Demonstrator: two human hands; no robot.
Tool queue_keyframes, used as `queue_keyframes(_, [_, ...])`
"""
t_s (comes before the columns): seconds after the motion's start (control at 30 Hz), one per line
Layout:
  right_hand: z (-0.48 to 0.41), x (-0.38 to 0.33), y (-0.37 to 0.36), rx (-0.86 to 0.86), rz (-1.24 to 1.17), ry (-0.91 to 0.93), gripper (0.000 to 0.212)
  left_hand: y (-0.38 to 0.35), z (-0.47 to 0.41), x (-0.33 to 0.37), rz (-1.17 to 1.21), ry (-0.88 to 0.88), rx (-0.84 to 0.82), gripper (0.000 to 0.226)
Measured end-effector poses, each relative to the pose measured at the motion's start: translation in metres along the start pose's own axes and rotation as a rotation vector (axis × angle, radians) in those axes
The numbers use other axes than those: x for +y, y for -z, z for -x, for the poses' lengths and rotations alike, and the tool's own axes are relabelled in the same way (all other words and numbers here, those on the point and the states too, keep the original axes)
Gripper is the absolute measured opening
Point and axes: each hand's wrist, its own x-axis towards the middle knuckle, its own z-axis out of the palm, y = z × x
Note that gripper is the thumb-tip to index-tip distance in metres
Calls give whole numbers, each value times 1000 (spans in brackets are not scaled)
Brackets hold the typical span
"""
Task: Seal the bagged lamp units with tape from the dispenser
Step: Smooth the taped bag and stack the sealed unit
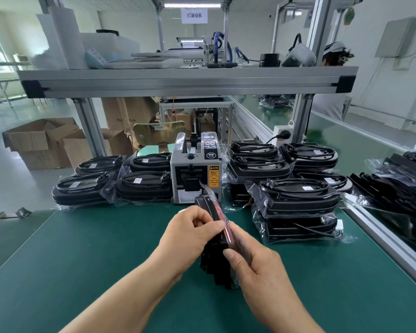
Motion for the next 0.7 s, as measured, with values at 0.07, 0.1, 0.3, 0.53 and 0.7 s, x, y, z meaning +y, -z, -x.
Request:
queue_keyframes(0.07, [0, 0, 1, 14, -14, 2, 53, -2, 3, -3, 21, -27, 11, 21])
queue_keyframes(0.1, [0, 0, 2, 16, -23, -2, 53, -2, 5, -4, 35, -40, -14, 21])
queue_keyframes(0.3, [1, 0, 4, 2, -44, -6, 52, 14, 3, -7, 181, 3, -200, 26])
queue_keyframes(0.53, [-6, -17, 22, -144, -151, -90, 46, 11, 4, -12, 244, 40, -179, 28])
queue_keyframes(0.7, [-67, -42, 31, -126, -43, -209, 73, 16, -1, -11, 181, 59, -236, 36])
